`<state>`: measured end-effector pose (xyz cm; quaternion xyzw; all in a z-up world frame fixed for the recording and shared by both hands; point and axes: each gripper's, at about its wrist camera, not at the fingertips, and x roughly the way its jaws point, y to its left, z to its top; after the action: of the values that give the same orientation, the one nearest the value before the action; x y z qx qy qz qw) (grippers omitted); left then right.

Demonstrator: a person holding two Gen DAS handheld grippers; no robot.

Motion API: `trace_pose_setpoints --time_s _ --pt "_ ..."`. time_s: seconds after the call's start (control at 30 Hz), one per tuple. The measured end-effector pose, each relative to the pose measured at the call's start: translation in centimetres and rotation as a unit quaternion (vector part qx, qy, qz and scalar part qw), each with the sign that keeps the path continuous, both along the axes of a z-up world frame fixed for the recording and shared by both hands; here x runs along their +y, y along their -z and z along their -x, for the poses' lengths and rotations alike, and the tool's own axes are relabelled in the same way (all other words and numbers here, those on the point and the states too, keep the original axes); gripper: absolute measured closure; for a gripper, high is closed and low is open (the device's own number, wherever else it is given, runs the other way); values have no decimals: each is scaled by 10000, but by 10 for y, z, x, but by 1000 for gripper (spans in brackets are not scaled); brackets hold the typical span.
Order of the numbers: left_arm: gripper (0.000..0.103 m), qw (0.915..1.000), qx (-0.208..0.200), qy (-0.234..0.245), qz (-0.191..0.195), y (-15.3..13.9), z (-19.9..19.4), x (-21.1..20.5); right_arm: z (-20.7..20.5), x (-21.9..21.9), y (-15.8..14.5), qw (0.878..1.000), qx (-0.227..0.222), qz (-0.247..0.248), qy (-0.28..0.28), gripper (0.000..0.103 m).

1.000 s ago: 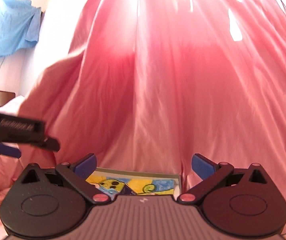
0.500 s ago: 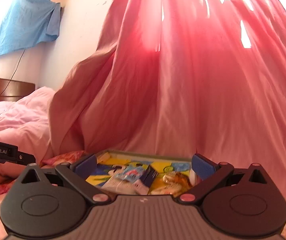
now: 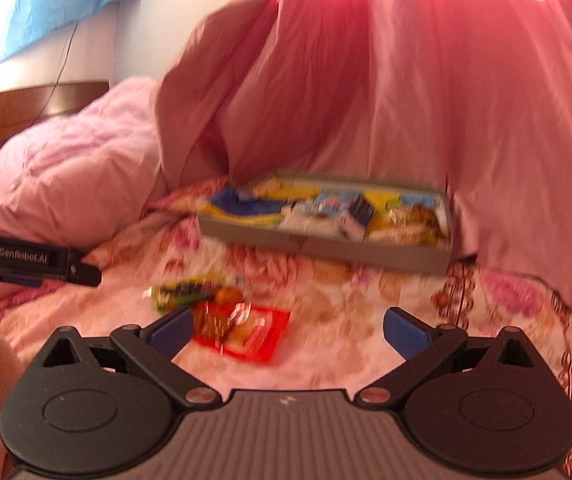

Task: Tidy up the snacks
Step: 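Move both tools back down toward the remaining snacks on the bedspread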

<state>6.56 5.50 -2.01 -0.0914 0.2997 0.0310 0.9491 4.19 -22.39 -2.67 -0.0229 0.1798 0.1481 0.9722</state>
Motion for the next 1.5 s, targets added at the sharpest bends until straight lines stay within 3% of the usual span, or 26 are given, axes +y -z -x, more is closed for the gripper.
trace_pose_setpoints --time_s 0.17,0.63,1.03,1.17,1.3,1.5 --pt "4 9992 332 164 -160 10 -7 -8 -7 8 16 9983 528 222 -57 0" --pt "4 9978 459 348 -324 21 -21 -18 -18 19 34 9944 945 418 -223 0" --pt "4 9981 486 369 -6 29 -54 -3 -43 35 46 9870 1221 778 -702 0" --pt "5 9974 310 656 -2 26 -69 0 -58 43 50 9821 1244 927 -1065 0" --pt "5 9913 127 1247 -403 24 -90 -1 -79 54 49 9768 1005 1154 -1498 0" --pt "8 9677 418 2264 -1029 35 -125 -1 -111 71 51 9506 609 1710 -2518 0"
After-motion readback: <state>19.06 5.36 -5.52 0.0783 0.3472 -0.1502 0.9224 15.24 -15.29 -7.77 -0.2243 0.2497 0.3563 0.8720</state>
